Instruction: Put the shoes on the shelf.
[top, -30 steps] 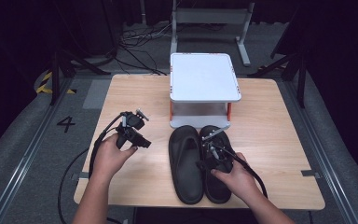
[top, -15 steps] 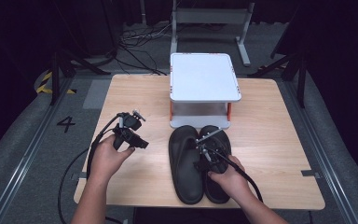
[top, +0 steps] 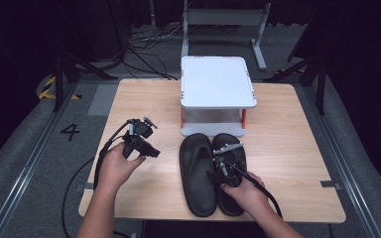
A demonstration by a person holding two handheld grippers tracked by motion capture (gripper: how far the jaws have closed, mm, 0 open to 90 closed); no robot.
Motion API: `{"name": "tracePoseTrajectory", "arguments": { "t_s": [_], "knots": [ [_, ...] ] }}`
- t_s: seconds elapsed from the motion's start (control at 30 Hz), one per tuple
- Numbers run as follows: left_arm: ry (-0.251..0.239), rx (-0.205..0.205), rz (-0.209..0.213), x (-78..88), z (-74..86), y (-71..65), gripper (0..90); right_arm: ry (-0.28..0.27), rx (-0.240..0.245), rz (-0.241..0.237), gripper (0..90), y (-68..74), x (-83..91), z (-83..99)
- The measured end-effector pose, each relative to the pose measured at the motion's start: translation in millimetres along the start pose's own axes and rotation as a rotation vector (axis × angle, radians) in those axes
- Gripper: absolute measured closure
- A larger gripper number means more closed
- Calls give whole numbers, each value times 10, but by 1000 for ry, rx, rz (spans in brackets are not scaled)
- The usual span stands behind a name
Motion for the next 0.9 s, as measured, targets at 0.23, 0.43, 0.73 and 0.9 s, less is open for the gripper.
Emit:
{"name": "tracePoseTrajectory", "arguments": {
  "t_s": [0.23,0.43,0.73,0.9],
  "knots": [
    [8,-4,3,-28,-6,-10,502,-10,-82,-16,641,-24,29,-40],
    [7,-5,6,-25,-6,-13,502,-20,-90,-14,719,-30,25,-46],
    [3,-5,6,-24,-6,-8,502,-45,-81,12,756,-102,129,-76],
    [3,-5,4,-27,-6,-3,502,-97,-99,6,756,-155,265,-163]
  ]
}}
Point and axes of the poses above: each handheld gripper's, and its own axes: x roughly backward along the jaws, z roughly out of its underside, y roughly to its left, the point moved 3 cm from there along -x, roughly forward along the jaws, and after that the axes turned 15 degrees about -z, right-handed, at the moved point
